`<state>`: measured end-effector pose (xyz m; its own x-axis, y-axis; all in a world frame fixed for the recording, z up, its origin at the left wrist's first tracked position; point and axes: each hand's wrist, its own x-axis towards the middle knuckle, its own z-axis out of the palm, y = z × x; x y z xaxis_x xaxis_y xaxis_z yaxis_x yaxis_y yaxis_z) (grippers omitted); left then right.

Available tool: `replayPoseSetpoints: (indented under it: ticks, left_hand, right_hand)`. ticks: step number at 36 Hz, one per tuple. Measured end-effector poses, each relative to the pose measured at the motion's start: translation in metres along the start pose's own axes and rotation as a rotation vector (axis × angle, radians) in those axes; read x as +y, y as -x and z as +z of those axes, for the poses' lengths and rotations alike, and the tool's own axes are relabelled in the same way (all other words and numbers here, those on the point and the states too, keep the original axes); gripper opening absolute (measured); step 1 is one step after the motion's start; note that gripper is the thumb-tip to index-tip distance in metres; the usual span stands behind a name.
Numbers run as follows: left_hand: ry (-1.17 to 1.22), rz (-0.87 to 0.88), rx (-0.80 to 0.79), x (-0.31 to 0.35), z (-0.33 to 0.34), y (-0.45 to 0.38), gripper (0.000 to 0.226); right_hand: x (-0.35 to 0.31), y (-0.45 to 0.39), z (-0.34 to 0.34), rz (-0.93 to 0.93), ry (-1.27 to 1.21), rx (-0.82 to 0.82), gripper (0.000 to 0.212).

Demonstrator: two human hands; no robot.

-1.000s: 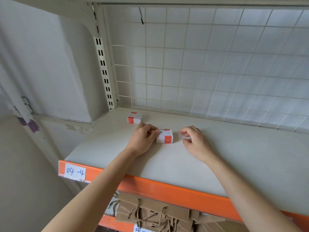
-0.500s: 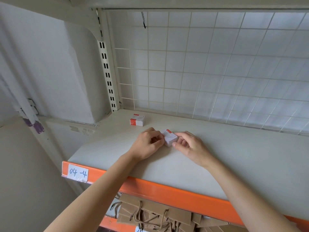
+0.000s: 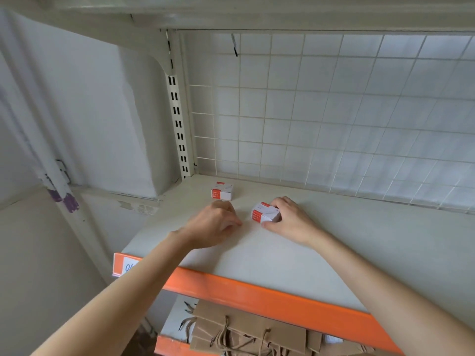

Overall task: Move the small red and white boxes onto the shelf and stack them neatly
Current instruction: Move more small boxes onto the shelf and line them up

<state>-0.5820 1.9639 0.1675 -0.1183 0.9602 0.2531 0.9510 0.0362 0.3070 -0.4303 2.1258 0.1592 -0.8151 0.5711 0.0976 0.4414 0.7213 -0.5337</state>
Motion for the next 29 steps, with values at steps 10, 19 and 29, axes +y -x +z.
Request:
replayPoseSetpoints:
  ticks: [10,19,29]
  left_hand:
    - [-0.037,0.035,-0.059,-0.011,-0.005,0.007,0.032]
    - [-0.078,0.092,-0.068,-0.021,0.002,0.007,0.044]
    - [-0.186,0.114,-0.158,-0.018,-0.003,-0.013,0.027]
  right_hand:
    - [-0.036,-0.056,0.007,0.006,-0.031,0.049,0.04]
    - [-0.044,-0.067,0.019,0.067,0.026,-0.03,0.046]
    - [-0.037,-0.041,0.002,0.115,0.092,-0.003,0.05]
